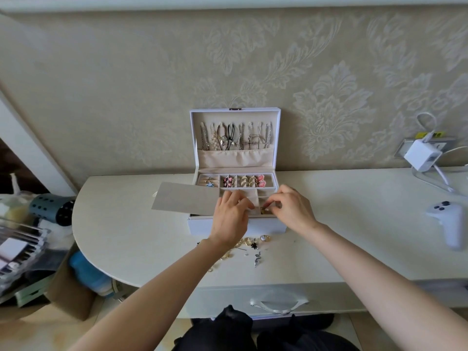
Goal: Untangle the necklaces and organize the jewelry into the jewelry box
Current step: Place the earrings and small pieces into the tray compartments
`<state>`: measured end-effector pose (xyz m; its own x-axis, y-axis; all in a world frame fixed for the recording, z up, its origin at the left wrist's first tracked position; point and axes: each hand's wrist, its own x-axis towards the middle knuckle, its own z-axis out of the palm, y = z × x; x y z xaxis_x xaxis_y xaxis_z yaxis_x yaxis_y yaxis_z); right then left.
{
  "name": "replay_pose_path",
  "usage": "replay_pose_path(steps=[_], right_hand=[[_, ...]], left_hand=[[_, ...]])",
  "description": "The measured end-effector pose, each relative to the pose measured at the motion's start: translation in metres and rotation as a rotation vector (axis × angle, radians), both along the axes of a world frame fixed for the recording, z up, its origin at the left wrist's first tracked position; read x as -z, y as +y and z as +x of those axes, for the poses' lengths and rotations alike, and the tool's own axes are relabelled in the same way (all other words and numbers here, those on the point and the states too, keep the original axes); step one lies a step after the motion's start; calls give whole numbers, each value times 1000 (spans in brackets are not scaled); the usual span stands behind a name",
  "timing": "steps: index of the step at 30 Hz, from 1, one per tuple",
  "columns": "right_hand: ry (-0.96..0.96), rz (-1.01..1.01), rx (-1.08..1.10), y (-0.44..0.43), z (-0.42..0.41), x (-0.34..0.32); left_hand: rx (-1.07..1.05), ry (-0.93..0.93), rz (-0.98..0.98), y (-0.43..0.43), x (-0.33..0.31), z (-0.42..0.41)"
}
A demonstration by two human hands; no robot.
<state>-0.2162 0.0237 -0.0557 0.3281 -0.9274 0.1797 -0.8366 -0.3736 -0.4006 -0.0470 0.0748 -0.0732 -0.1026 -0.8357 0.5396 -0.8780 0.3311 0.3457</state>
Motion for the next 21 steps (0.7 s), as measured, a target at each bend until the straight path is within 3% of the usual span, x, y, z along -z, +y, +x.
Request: replay_pose_path(steps=[8,14,17,21], right_hand=[[22,-18,25,-4,10,1],[138,-53,27,-4,15,0],[80,-90,33,1,15,-2],[-122,-307,-74,25,17,1]], left_hand=[[-115,182,-132,41,18,41],[-157,163,-49,64,45,65],[-224,161,-16,74,54,76],[-338,200,55,85,62,88]])
